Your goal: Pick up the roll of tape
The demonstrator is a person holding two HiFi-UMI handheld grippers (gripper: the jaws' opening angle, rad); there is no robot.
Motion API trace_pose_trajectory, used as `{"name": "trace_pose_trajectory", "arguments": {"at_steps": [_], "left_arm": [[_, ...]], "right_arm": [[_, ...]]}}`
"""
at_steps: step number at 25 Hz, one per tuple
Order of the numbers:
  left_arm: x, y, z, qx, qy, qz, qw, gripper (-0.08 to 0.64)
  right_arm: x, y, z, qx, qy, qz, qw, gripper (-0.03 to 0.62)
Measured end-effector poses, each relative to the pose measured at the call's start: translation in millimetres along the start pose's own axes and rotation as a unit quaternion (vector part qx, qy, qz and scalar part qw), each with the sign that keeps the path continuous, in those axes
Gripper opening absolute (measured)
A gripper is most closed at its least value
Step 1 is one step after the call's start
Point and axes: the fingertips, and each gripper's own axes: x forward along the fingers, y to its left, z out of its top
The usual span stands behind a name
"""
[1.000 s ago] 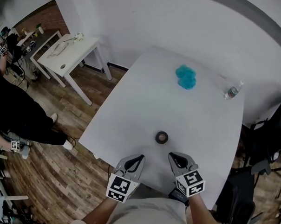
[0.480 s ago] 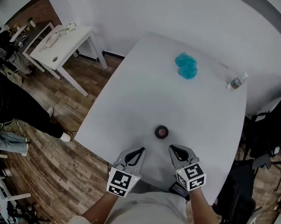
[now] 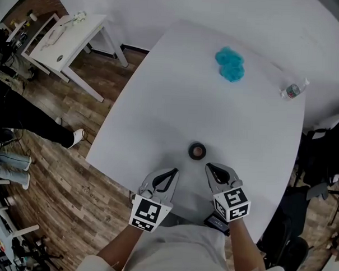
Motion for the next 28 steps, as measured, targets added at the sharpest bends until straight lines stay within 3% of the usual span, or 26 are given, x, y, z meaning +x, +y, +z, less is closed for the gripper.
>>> {"name": "trace_pose_trajectory", "arguments": {"at_steps": [17, 28], "left_arm": [[25.9, 15.3, -20.5, -0.013, 0.016, -0.011, 0.9997, 0.021], [37.5, 27.6, -34.9, -0.019, 0.031, -0.019, 0.9992, 0.017]], "right_arm": [[43.4, -15.9, -25.0, 0.001, 0.042, 0.000, 0.999, 0.032], [70.1, -29.6, -46.4, 0.004, 0.074, -0.008, 0.997, 0.093]]}}
